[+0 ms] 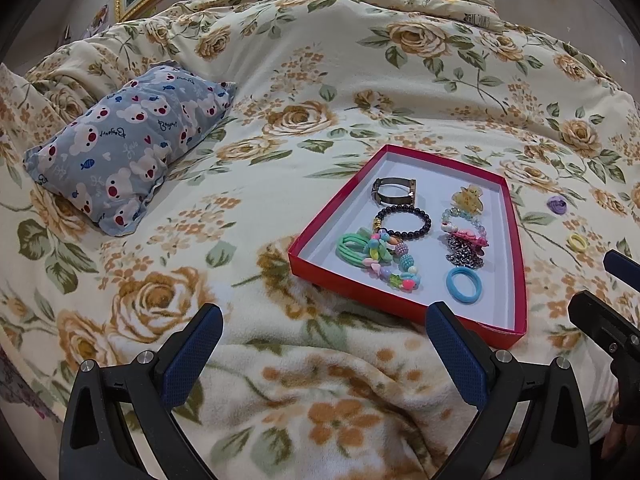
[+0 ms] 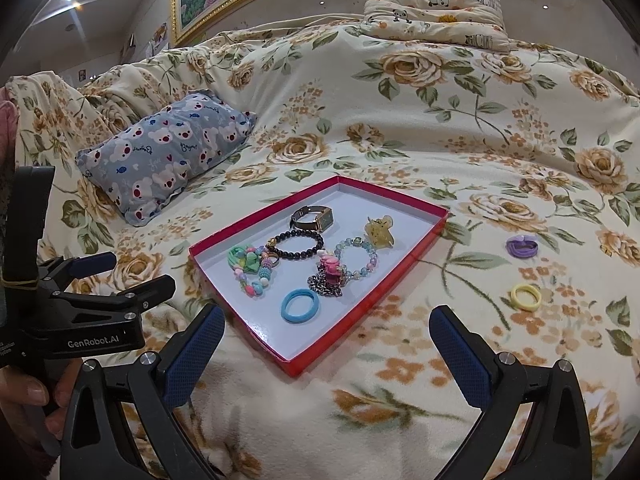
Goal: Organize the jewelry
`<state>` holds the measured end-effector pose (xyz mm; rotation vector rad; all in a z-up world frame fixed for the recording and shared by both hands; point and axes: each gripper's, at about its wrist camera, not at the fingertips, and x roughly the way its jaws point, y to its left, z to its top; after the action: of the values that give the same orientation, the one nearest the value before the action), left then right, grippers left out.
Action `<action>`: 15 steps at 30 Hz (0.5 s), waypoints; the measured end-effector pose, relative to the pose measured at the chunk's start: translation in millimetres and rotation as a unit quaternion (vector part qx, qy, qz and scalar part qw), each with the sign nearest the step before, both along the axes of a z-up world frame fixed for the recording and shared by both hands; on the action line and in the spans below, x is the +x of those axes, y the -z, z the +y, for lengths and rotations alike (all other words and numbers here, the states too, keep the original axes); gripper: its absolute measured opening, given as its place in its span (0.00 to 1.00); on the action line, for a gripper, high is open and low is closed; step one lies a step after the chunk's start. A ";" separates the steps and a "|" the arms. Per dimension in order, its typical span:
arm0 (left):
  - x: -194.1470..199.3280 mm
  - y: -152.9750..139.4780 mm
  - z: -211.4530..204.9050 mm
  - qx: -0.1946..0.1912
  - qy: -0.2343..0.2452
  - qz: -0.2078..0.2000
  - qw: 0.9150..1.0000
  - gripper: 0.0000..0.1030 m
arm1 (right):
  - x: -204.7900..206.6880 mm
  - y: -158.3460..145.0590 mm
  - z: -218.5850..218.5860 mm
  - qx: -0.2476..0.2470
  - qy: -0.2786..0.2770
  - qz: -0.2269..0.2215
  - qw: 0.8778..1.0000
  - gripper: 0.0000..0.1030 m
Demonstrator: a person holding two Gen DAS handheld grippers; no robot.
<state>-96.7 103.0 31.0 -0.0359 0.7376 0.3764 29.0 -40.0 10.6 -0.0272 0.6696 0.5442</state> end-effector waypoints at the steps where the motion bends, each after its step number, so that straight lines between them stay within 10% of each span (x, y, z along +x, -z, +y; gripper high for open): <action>1: 0.1 0.1 0.0 0.000 0.000 0.000 1.000 0.99 | 0.0 0.0 0.1 0.000 -0.001 0.001 1.000 1.00; 15: -0.2 -1.2 -1.4 0.002 0.002 0.000 1.000 0.99 | 0.1 -0.2 0.0 0.000 -0.001 0.000 1.000 1.00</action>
<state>-96.9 101.5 32.2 -0.0304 0.7359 0.3732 29.1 -39.9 10.8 -0.0271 0.6699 0.5459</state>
